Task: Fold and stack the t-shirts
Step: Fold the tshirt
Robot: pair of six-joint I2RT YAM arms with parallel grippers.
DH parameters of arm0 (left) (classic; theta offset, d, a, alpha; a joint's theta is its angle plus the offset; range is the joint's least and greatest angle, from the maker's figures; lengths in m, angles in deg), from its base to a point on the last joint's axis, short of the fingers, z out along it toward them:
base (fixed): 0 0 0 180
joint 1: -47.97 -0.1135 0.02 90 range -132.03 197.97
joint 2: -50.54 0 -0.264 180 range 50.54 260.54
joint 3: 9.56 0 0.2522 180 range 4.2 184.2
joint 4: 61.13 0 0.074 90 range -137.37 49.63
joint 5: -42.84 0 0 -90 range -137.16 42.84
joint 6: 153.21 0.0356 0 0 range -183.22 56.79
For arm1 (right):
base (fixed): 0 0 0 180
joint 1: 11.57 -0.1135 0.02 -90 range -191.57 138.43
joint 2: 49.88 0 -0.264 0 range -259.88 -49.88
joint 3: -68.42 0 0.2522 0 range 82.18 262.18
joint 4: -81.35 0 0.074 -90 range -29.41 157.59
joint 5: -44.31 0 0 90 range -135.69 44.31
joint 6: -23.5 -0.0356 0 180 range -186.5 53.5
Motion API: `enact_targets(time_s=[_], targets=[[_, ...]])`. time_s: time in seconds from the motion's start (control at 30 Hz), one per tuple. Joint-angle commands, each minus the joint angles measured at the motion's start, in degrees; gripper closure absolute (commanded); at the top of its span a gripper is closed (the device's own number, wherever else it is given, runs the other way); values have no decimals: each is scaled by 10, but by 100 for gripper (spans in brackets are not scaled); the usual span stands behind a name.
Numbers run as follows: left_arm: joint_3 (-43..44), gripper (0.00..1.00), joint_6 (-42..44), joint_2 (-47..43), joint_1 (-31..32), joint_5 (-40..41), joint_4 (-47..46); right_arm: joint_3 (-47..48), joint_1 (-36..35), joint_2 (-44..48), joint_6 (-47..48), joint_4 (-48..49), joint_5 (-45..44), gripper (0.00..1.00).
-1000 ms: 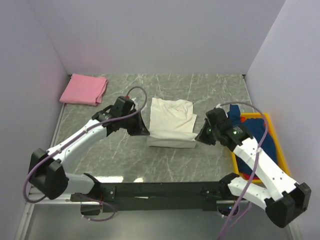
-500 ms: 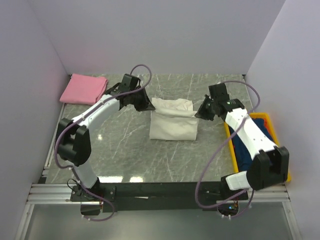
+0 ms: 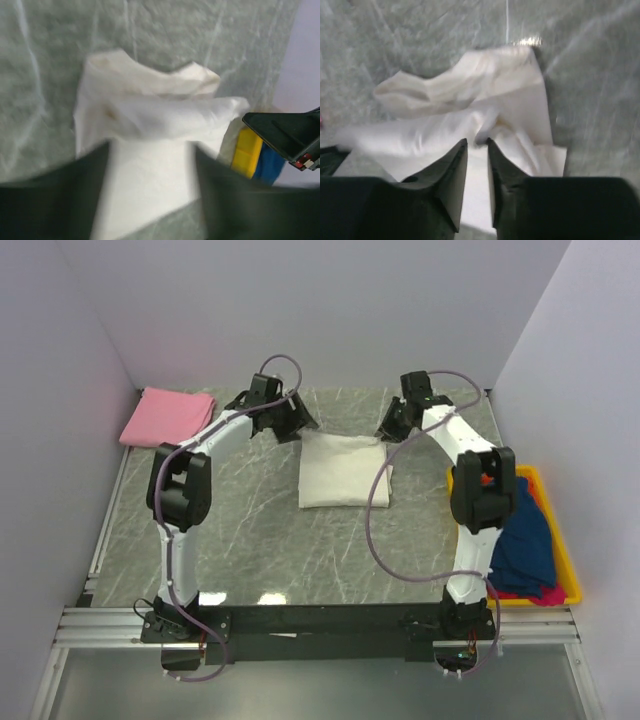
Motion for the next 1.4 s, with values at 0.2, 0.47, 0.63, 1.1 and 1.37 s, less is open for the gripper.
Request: enact_targets(time_s=[0.2,0.47,0.63,1.1,1.37], targets=[[8,1,21,10,-67,-5,-115,39,5,-13,13,-11,-74,52],[-70,35,28,-73,-22,90,-42,-162,-74,163,-14,26,-114,57],[-93,56,18,-65,4,42,-64,-271,-87,172,-36,97,-57,61],[-187,66,-4,-51,127,-91,-144,-455,-61,178,-74,174,-20,70],[-240,77,-27,-9,157,-35,-110,-413,-55,196,-59,137,-6,70]])
